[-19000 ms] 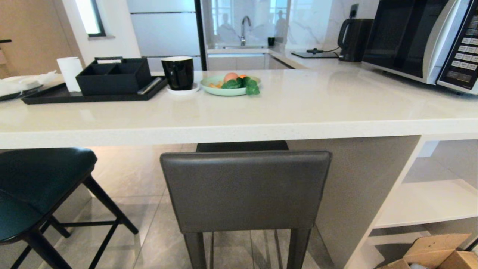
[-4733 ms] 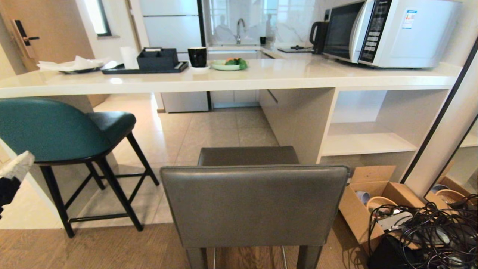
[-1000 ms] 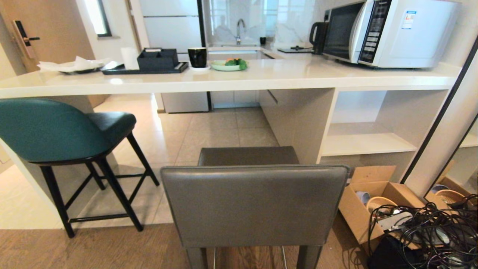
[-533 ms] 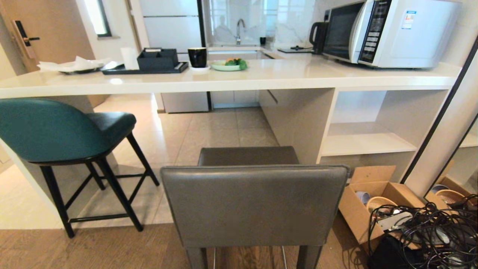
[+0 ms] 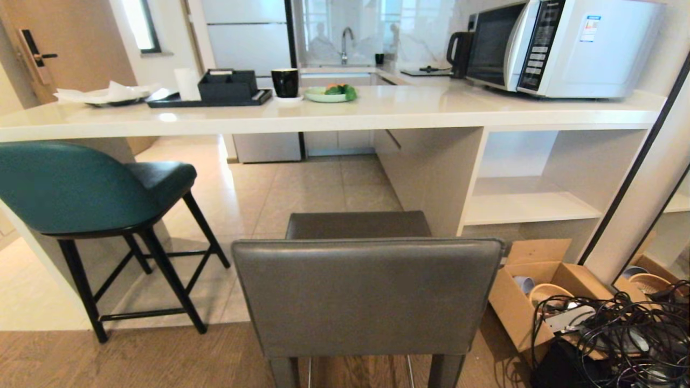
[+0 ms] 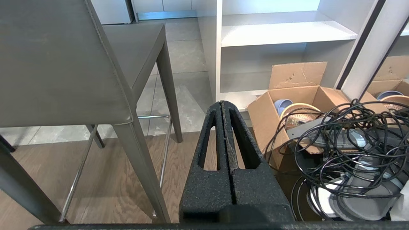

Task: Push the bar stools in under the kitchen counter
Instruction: Pull the blue chair out from under the dining table

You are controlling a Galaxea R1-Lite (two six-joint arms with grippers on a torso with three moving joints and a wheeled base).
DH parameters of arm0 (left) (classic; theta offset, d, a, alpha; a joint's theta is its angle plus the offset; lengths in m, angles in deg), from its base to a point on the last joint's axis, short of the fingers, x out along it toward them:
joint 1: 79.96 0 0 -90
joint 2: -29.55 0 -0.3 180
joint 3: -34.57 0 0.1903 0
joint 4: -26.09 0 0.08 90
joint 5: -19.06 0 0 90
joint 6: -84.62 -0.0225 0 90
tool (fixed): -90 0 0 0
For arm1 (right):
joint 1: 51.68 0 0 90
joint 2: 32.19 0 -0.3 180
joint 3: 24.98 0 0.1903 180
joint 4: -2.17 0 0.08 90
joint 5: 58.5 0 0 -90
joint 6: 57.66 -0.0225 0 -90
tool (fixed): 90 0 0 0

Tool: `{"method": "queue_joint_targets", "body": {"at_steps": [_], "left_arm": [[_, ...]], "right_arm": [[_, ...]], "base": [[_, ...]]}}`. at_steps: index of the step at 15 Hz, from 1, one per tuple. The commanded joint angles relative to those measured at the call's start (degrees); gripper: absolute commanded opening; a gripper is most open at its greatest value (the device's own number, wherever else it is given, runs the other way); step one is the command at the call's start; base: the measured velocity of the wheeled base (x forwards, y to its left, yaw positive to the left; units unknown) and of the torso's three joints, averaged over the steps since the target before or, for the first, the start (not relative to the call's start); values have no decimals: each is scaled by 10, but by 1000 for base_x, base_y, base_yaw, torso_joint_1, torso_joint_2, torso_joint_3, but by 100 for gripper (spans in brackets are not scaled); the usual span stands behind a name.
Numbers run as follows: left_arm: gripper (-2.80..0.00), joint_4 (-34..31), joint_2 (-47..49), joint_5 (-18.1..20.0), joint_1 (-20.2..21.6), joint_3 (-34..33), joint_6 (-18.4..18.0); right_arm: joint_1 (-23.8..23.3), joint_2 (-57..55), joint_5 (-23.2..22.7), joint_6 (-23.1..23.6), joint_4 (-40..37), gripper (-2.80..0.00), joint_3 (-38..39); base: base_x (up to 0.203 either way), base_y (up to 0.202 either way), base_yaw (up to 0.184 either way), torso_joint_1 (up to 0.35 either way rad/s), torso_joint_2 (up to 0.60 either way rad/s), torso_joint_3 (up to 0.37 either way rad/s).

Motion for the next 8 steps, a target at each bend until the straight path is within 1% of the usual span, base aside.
{"method": "queue_joint_targets", "body": {"at_steps": [1,5,6,8], "left_arm": [[-280,0,1,0,0,0,1],[-280,0,1,0,0,0,1],[-280,0,1,0,0,0,1],[-280,0,2,1,0,0,1]], "right_arm": [[0,-1,0,0,0,-280,1],[0,-1,0,0,0,-280,1],[0,-1,0,-1,0,-280,1],[0,0,1,-2,0,-280,1]], "base": [[0,0,0,0,0,0],[0,0,0,0,0,0],[-53,0,-2,11,6,2],[-156,0,-3,2,2,1]]}}
